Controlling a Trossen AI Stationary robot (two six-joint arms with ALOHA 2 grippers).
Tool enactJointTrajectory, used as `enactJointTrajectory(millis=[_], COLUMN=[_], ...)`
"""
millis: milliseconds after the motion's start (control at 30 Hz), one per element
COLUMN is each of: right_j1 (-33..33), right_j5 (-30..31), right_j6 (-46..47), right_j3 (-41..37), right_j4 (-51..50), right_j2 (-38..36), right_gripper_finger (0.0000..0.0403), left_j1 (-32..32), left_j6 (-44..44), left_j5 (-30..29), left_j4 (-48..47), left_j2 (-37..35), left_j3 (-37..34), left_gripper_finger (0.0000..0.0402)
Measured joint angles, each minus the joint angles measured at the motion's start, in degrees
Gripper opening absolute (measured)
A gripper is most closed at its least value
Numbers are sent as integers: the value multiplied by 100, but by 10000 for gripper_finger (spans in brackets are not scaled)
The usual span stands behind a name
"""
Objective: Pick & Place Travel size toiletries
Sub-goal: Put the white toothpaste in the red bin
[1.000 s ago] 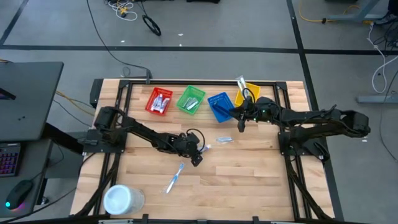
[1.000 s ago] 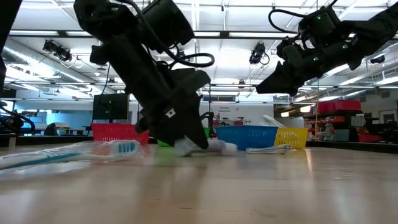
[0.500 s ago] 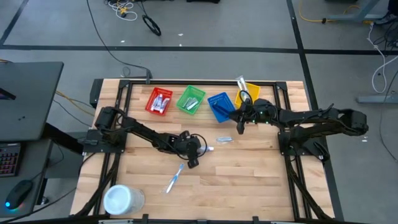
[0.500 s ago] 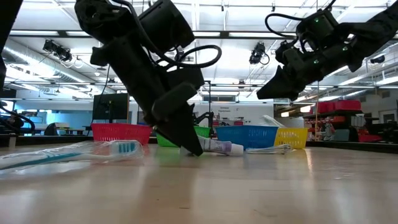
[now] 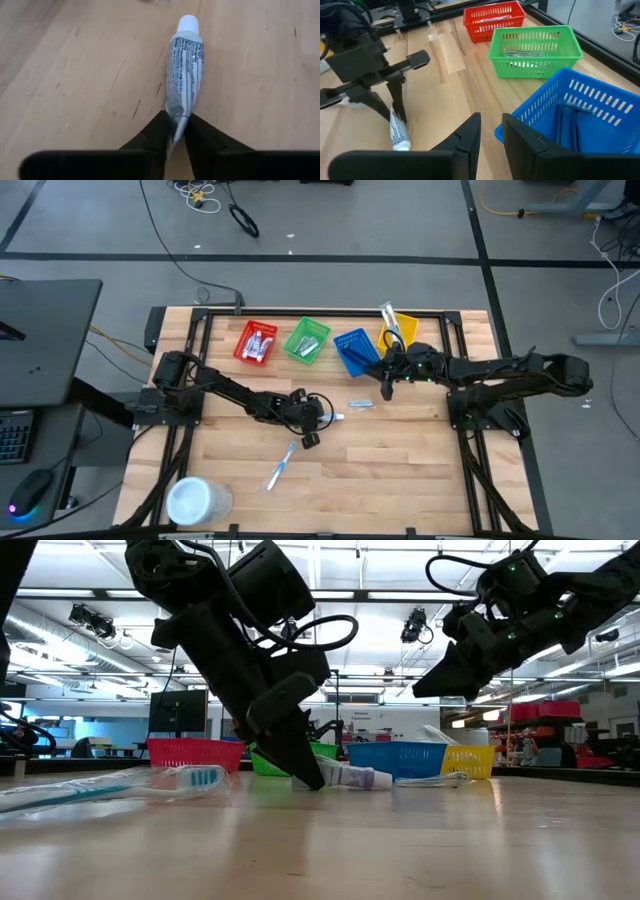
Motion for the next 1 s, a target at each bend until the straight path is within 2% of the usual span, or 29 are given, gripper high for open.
enactJointTrajectory(millis=[233, 467, 533, 833, 1000], right_j1=[81, 86, 86, 84, 84], right_j5=[3, 4, 8, 98, 98], right_j6=[24, 136, 154, 247, 304], right_j3=[0, 2, 2, 7, 7], right_j4=[-2, -91, -159, -348, -347], right_j2=[0, 0, 0, 0, 0], right_gripper_finger=[87, 87, 87, 87, 87], left_j1=[48, 263, 380, 1195, 1906], left_j6=[-188, -375, -442, -1001, -925], left_j5=[80, 249, 46, -1612, -1793], left_j4=[-33, -882, -1472, -4043, -4591], left_j2=[-31, -669, -1041, -2688, -3182], left_j3=[1, -19, -17, -9, -8], left_gripper_finger=[12, 12, 11, 9, 6])
